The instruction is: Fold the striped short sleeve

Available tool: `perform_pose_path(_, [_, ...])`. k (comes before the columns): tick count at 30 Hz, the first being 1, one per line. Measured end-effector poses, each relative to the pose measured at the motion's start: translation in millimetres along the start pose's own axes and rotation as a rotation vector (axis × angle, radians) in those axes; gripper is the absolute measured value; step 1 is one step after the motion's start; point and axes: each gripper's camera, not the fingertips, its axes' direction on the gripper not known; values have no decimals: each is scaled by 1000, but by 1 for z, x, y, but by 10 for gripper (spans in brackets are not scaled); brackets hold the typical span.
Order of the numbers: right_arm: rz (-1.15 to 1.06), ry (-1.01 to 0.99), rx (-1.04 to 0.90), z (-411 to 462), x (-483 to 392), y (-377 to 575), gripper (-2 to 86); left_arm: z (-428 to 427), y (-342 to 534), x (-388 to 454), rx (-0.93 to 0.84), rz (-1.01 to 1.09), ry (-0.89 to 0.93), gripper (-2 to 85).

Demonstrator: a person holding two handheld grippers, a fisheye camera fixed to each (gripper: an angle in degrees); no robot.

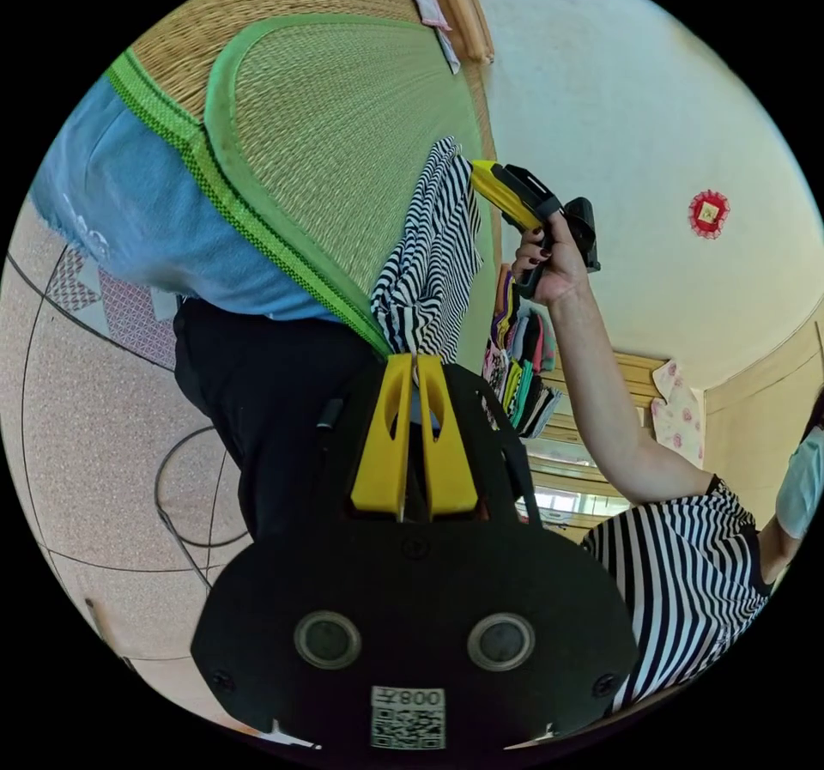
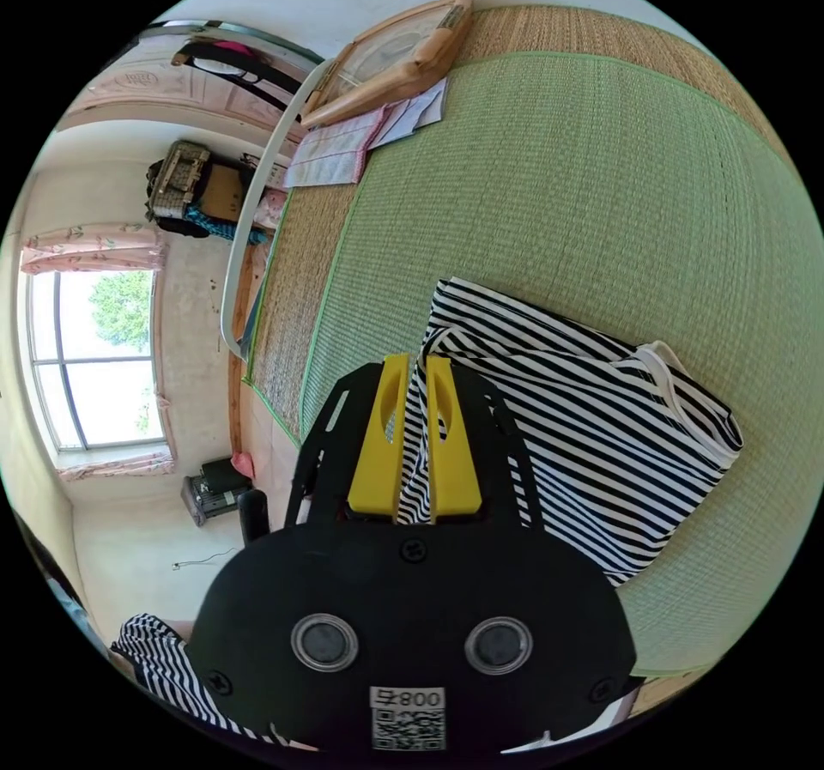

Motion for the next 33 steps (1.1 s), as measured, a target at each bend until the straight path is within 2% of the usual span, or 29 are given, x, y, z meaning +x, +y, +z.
perform_pose_path(11, [18, 11, -28, 0, -5, -9, 22, 6, -22, 17, -8, 125, -158, 6])
perform_pose_path(28, [-115, -3, -25, -42, -24, 11, 8, -10, -25, 36, -7, 200, -210, 5])
perform_pose_path(33, [-113, 106, -76, -7, -34, -11, 2, -14, -31, 39, -13, 196, -266, 5])
